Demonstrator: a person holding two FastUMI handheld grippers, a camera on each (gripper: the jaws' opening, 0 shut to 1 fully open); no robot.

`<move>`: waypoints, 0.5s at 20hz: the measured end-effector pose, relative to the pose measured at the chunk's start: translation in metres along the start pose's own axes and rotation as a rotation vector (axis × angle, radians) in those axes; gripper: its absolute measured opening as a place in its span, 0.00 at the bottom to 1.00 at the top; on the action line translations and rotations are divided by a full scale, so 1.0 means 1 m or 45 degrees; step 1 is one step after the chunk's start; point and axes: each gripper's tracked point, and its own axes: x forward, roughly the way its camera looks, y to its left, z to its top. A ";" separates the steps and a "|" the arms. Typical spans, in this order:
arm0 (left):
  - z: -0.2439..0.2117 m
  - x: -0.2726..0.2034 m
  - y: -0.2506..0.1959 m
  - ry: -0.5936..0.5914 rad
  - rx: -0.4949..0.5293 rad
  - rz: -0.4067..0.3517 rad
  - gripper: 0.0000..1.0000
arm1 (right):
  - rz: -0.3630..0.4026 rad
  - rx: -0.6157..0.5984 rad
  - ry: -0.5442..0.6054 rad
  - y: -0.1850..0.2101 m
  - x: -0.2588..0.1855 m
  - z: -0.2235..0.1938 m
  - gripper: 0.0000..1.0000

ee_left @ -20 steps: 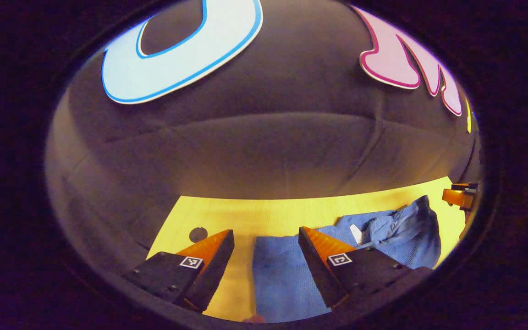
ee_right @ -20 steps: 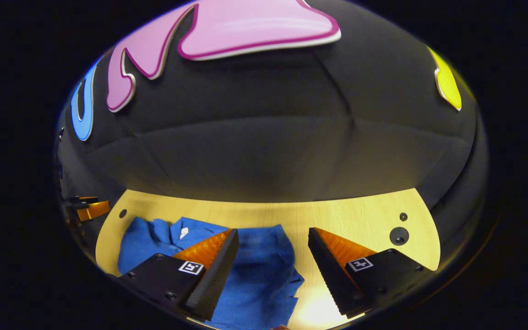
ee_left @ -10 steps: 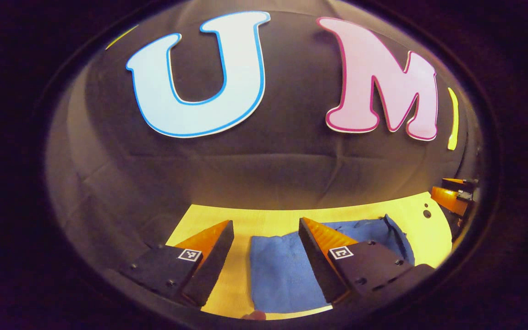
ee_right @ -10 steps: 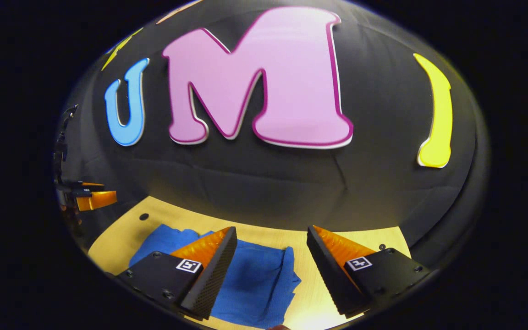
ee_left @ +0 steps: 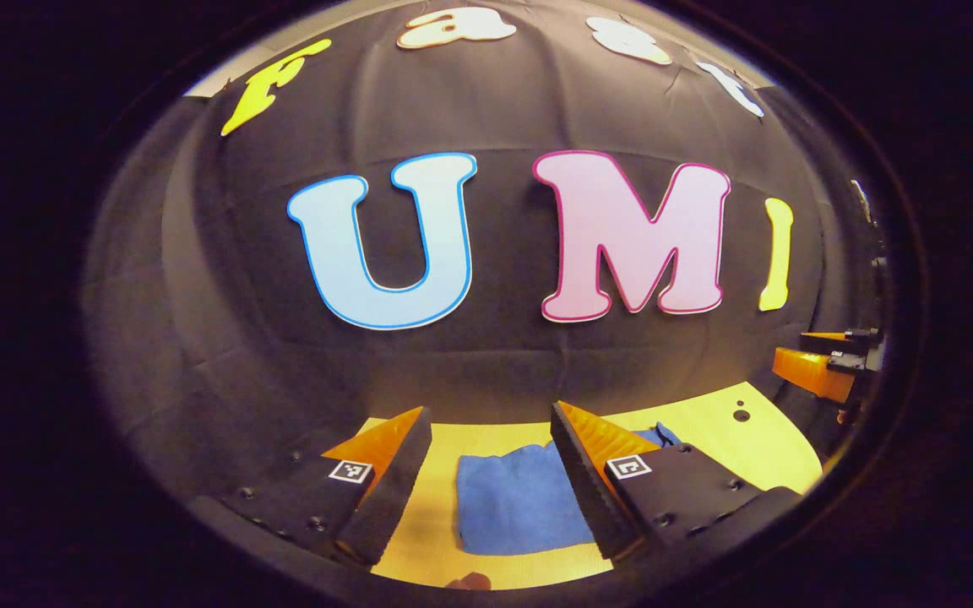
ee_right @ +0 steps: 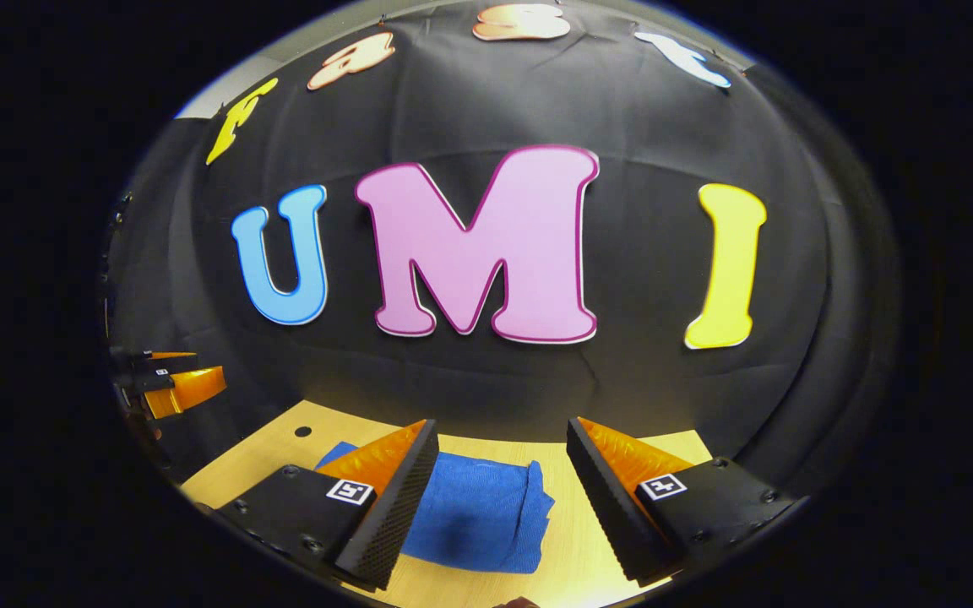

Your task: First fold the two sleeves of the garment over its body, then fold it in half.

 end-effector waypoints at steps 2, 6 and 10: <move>0.009 -0.034 -0.007 -0.090 0.023 -0.023 0.83 | -0.023 -0.023 -0.068 0.007 -0.037 0.013 0.98; 0.010 -0.102 -0.015 -0.234 0.078 -0.048 0.81 | -0.049 -0.057 -0.176 0.031 -0.122 0.040 0.97; 0.002 -0.179 -0.019 -0.262 -0.014 -0.105 0.79 | -0.079 -0.078 -0.251 0.051 -0.197 0.048 0.97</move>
